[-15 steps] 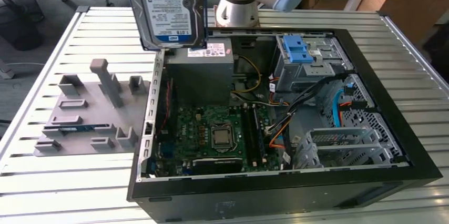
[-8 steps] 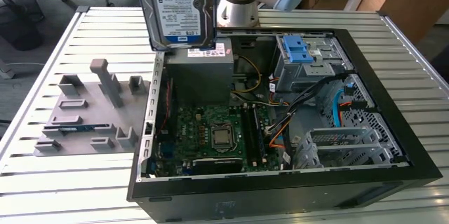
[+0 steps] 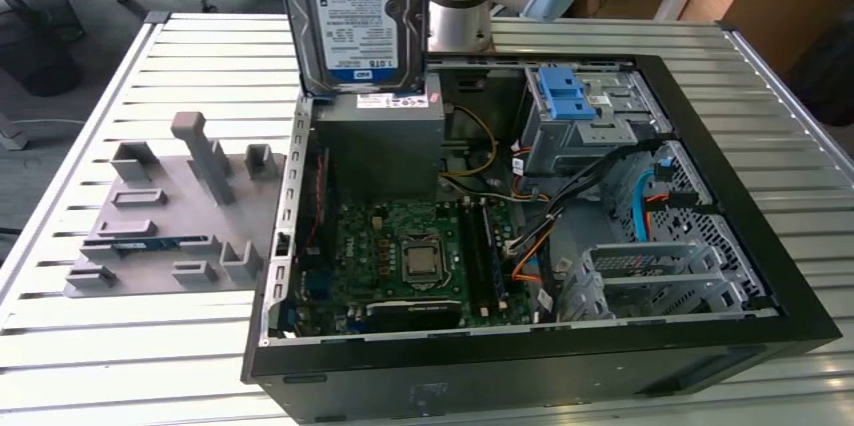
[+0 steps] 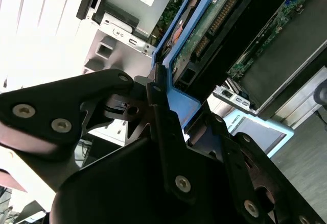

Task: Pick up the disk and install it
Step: 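Pick up the disk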

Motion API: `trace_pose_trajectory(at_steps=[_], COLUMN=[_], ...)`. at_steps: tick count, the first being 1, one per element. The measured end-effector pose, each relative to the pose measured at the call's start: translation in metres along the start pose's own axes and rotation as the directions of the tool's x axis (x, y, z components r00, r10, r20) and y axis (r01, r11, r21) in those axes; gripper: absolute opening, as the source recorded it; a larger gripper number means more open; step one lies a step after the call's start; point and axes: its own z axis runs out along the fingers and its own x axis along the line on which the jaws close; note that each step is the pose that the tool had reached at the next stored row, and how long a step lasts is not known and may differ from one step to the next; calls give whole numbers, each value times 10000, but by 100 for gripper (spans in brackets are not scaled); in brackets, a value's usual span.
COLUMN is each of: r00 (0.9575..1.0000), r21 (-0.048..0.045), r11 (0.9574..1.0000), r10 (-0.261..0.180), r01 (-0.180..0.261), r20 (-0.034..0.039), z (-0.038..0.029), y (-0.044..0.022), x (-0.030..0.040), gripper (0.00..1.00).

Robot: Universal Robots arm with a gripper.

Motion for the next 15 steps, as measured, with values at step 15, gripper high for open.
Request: trace_pose_trajectory(at_steps=[15], r00=[10000], r21=[-7], r11=[10000], r10=[0], r01=[0], r20=[0], z=[0], y=[-168], x=[17], gripper=[36])
